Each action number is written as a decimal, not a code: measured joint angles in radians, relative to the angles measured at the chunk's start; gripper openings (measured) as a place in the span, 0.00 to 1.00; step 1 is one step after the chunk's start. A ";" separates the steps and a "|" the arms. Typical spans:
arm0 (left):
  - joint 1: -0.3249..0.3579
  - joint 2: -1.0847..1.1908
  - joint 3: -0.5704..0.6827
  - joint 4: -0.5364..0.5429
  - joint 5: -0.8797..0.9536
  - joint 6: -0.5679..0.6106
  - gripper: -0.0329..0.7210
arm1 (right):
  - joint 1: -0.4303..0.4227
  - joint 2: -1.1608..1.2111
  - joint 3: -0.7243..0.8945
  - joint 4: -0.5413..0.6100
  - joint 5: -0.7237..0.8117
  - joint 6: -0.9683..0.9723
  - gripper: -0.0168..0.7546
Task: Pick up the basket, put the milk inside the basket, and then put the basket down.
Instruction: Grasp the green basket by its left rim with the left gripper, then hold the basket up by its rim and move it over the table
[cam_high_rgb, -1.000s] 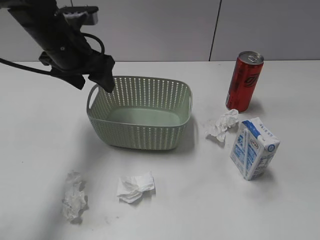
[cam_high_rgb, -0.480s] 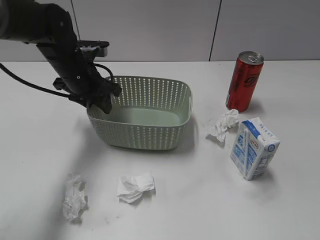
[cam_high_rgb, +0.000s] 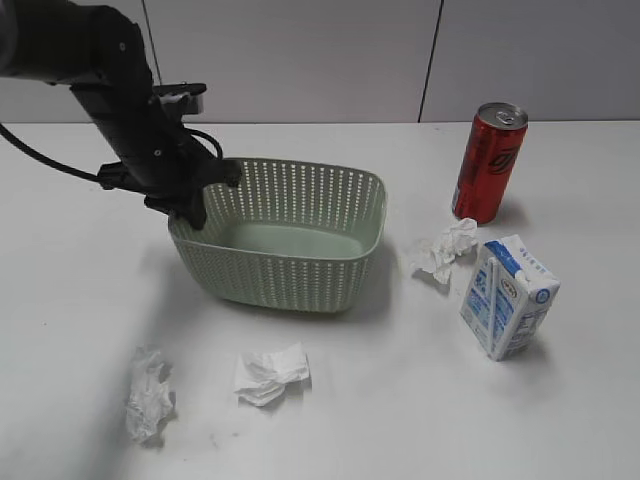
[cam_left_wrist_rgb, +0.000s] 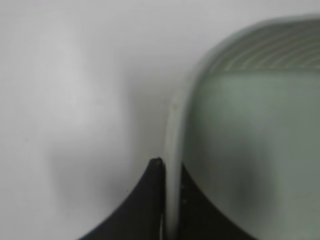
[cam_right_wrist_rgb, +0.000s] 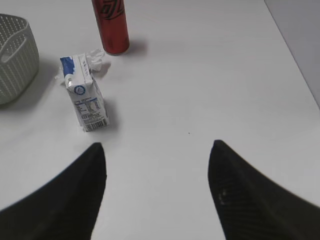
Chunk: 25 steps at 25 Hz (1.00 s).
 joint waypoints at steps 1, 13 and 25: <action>0.000 -0.008 0.000 0.011 0.017 -0.023 0.02 | 0.000 0.000 0.000 0.000 0.000 0.000 0.65; 0.000 -0.173 0.000 0.061 0.125 -0.126 0.02 | 0.000 0.000 0.000 0.000 0.000 0.000 0.65; 0.000 -0.174 0.000 0.068 0.144 -0.128 0.02 | 0.000 0.278 -0.100 0.064 -0.353 -0.115 0.87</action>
